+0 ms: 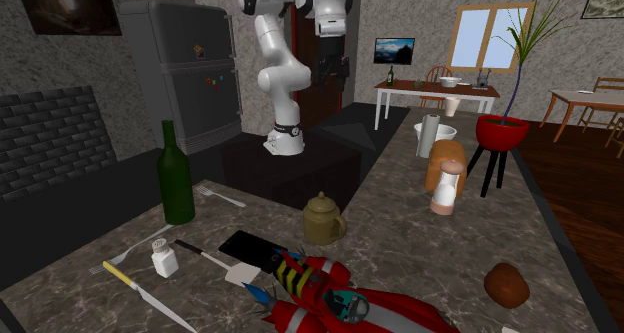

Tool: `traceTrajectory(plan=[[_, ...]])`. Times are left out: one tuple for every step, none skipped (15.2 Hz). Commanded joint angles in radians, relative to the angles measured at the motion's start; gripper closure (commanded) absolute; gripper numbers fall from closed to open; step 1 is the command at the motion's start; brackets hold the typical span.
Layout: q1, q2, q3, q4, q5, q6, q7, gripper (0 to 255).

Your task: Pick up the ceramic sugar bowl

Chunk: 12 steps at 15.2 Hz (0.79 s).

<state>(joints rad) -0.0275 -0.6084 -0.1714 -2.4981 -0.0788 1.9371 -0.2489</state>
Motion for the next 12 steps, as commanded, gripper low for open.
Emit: traceTrajectory(plan=[[0.0,0.062,-0.022,-0.003,-0.002,0.067,-0.022,0],[0.0,0.096,-0.034,-0.001,-0.002,0.099,-0.034,0],[0.0,0.131,-0.046,0.002,-0.001,0.131,-0.048,0],[0.001,0.166,-0.059,0.007,0.001,0.162,-0.061,0],[0.002,0.203,-0.071,0.013,0.005,0.192,-0.076,0],[0.003,0.241,-0.082,0.021,0.011,0.222,-0.091,0],[0.004,0.279,-0.094,0.03,0.017,0.251,-0.107,0],[0.006,0.318,-0.105,0.041,0.026,0.278,-0.123,0],[0.008,0.358,-0.116,0.053,0.037,0.305,-0.141,0],[0.01,0.398,-0.127,0.066,0.049,0.331,-0.16,0],[0.012,0.439,-0.136,0.081,0.064,0.355,-0.179,0],[0.014,0.48,-0.145,0.098,0.081,0.378,-0.2,0]])
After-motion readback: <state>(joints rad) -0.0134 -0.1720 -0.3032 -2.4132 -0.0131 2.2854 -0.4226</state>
